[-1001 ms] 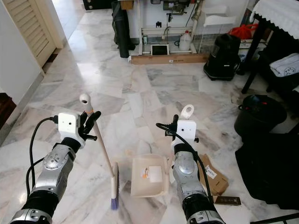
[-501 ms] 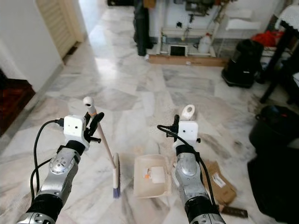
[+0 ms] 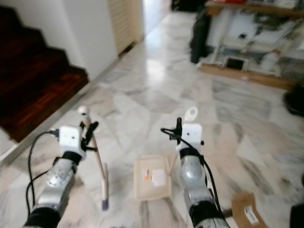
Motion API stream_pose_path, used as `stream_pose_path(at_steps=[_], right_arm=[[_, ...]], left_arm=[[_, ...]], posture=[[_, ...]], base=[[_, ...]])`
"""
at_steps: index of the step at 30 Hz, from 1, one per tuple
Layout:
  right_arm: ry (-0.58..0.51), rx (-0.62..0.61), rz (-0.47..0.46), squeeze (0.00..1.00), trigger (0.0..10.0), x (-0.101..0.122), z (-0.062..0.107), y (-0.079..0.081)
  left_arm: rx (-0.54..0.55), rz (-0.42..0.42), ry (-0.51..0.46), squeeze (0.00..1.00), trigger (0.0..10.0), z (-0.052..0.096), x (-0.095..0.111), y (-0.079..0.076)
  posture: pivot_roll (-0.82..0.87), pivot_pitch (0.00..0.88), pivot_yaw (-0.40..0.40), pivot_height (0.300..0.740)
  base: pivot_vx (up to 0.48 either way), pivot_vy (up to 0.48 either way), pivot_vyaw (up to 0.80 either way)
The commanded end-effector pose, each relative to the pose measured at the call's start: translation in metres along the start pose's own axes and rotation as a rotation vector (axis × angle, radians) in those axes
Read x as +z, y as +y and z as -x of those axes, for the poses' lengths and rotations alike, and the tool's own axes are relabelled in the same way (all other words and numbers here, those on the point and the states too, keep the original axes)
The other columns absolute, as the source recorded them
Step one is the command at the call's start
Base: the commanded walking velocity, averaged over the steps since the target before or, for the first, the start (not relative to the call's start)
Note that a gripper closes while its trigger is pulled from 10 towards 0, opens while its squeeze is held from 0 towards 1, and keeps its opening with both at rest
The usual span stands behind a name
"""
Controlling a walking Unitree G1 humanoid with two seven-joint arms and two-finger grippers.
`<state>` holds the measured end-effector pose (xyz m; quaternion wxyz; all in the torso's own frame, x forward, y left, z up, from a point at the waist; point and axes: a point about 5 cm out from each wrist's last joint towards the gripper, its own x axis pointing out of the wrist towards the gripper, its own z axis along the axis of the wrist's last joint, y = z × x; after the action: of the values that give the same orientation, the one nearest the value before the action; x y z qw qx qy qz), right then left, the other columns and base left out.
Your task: Sweep floor
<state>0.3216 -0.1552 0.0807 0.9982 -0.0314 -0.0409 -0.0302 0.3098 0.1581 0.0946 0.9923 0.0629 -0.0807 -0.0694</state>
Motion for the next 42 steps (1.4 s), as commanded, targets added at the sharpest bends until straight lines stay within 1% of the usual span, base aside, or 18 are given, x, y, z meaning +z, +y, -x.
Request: stream_pose_path(at_steps=[1, 5, 10, 16, 20, 23, 27, 29, 33, 42], right_arm=[[-0.067, 0.016, -0.007, 0.00, 10.0, 0.016, -0.008, 0.005], [-0.069, 0.017, -0.008, 0.00, 10.0, 0.017, -0.008, 0.005], [-0.065, 0.024, -0.011, 0.00, 10.0, 0.017, -0.007, 0.006], [-0.052, 0.022, -0.017, 0.00, 10.0, 0.015, -0.005, 0.006], [-0.005, -0.004, -0.099, 0.00, 10.0, 0.010, -0.005, 0.009], [0.020, -0.004, -0.153, 0.00, 10.0, 0.008, -0.005, 0.013], [0.034, -0.006, -0.173, 0.00, 10.0, 0.007, -0.006, 0.014], [0.060, -0.025, -0.224, 0.00, 10.0, 0.005, -0.006, 0.012], [0.136, -0.072, -0.369, 0.00, 10.0, -0.002, -0.008, 0.007], [0.165, -0.056, -0.384, 0.00, 10.0, -0.004, -0.007, 0.009]], left_arm=[[0.016, -0.021, -0.065, 0.00, 10.0, -0.007, 0.014, 0.006], [0.038, -0.026, -0.062, 0.00, 10.0, -0.009, 0.014, 0.009], [0.063, -0.018, -0.054, 0.00, 10.0, -0.005, 0.012, 0.010], [0.062, -0.016, -0.047, 0.00, 10.0, -0.004, 0.011, 0.004], [0.052, -0.019, -0.060, 0.00, 10.0, -0.008, 0.015, 0.001], [0.052, -0.028, -0.063, 0.00, 10.0, -0.008, 0.016, 0.003], [0.057, -0.031, -0.063, 0.00, 10.0, -0.008, 0.016, 0.005], [0.060, -0.032, -0.065, 0.00, 10.0, -0.008, 0.017, 0.005], [0.058, -0.029, -0.080, 0.00, 10.0, -0.009, 0.020, 0.003], [0.046, -0.036, -0.079, 0.00, 10.0, -0.008, 0.021, 0.001]], posture=[[0.08, 0.000, -0.019, 0.740], [0.08, 0.000, -0.026, 0.740], [0.08, 0.000, -0.030, 0.740], [0.08, 0.000, -0.030, 0.740], [0.08, 0.000, -0.027, 0.740], [0.09, 0.000, -0.027, 0.740], [0.09, 0.000, -0.030, 0.740], [0.09, 0.000, -0.031, 0.740], [0.09, 0.000, -0.033, 0.740], [0.09, 0.000, -0.034, 0.740]], base=[[0.000, 0.000, 0.74], [0.000, 0.000, 0.74], [0.000, 0.000, 0.74], [0.000, 0.000, 0.70], [0.000, 0.000, 0.64], [0.000, 0.000, 0.00], [0.000, 0.000, 0.00], [0.000, 0.000, 0.00], [0.000, 0.000, 0.00], [0.000, 0.000, 0.00]])
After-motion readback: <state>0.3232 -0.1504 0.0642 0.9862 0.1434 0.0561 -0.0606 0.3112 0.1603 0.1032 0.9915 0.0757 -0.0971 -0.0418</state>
